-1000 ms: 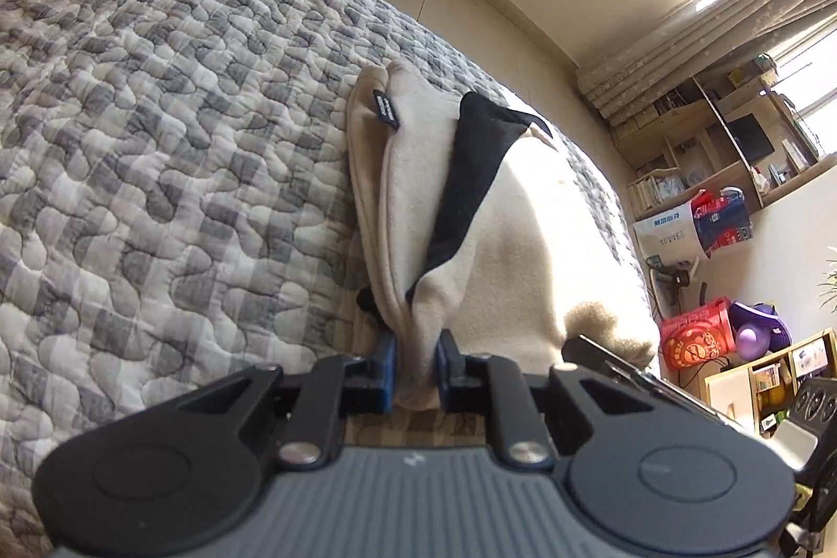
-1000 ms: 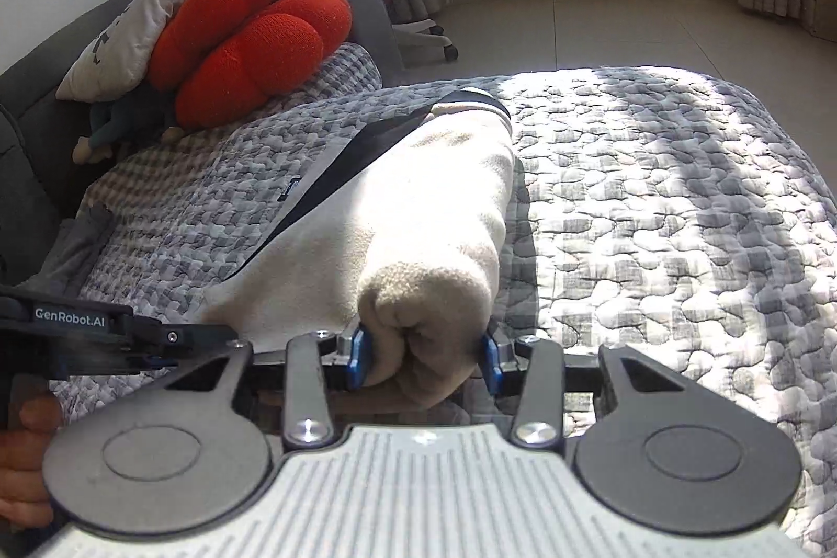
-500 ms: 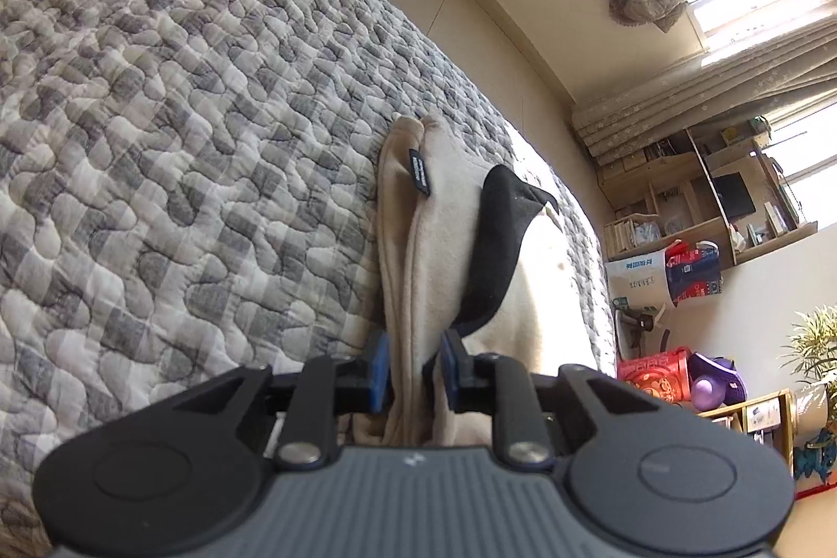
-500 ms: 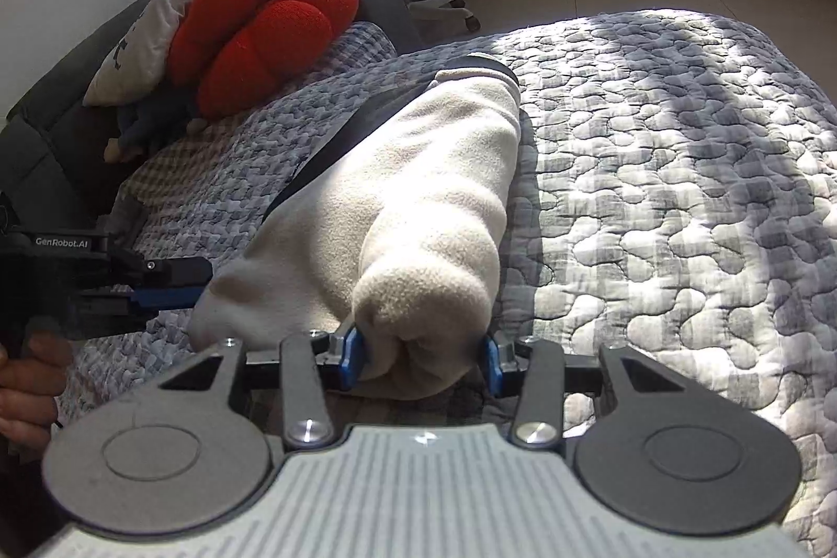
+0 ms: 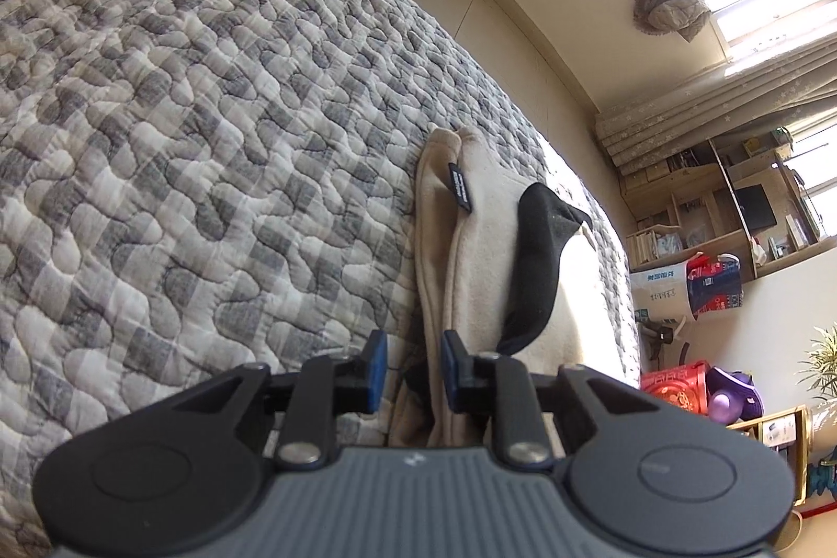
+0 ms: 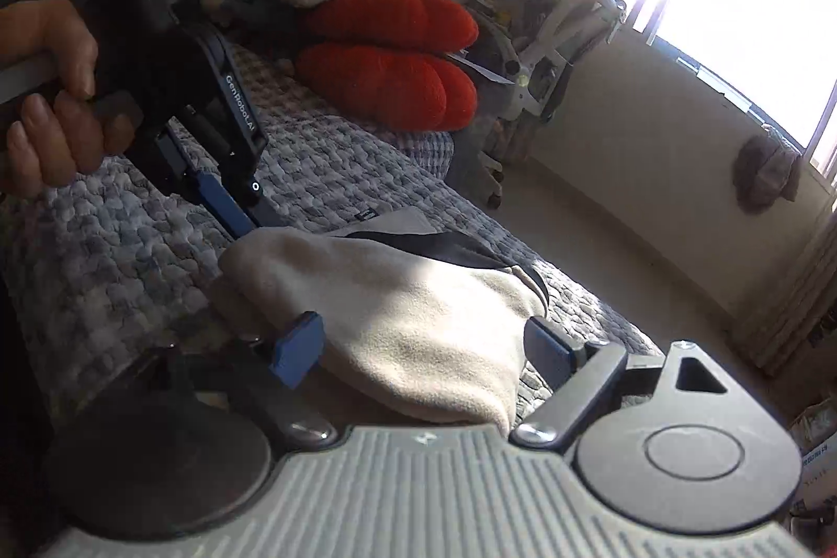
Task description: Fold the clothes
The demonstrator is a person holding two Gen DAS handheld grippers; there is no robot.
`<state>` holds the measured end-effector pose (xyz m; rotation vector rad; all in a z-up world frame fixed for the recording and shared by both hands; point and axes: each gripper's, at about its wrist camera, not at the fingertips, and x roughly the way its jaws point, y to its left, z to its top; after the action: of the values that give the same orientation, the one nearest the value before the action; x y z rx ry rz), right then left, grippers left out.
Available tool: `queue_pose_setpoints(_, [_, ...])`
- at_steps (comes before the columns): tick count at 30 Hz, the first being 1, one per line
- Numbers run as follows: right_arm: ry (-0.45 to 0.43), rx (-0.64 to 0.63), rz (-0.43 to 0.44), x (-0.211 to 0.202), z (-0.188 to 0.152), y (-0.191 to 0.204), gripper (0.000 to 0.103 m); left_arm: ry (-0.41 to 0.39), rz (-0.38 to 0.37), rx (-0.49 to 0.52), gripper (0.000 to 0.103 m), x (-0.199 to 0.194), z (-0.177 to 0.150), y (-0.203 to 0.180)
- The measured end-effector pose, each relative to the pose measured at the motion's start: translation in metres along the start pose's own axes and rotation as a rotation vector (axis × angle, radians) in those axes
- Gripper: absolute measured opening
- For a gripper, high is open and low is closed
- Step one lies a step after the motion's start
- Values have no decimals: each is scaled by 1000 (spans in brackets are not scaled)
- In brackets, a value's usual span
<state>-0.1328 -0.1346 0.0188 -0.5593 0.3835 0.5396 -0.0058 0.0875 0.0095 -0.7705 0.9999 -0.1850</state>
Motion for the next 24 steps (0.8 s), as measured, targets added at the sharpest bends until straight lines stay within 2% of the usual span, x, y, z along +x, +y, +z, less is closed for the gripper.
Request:
queue_pose_setpoints(2, [-19, -102, 64, 6, 1, 30, 86, 3, -4, -4, 21, -1, 1, 1])
queue_pose_setpoints(5, [-3, -317, 45, 23, -3, 73, 83, -4, -13, -5, 21, -5, 4, 4])
queue_pose_setpoints(8, [16, -405, 17, 40, -5, 87, 75, -15, -20, -13, 21, -13, 10, 14])
queue_pose_setpoints(10, [39, -405, -11, 51, -2, 88, 74, -19, -26, -21, 21, -16, 14, 18])
queue_pose_setpoints(15, [65, -357, -12, 67, -2, 79, 68, -6, -59, -14, 23, -18, 19, 18])
queue_pose_setpoints(18, [80, -359, -42, 72, -2, 79, 52, 1, -84, -8, 25, -19, 19, 19])
queue_pose_setpoints(19, [87, -357, -54, 74, -2, 78, 40, 4, -90, -6, 26, -20, 20, 19])
queue_pose_setpoints(20, [87, -345, -58, 74, -1, 75, 34, 9, -94, -3, 26, -19, 20, 19])
queue_pose_setpoints(22, [79, -270, -39, 71, 3, 66, 27, 22, -101, 3, 28, -17, 20, 15])
queue_pose_setpoints(24, [72, -145, -10, 72, 12, 49, 26, 40, -111, 13, 32, -10, 18, 7])
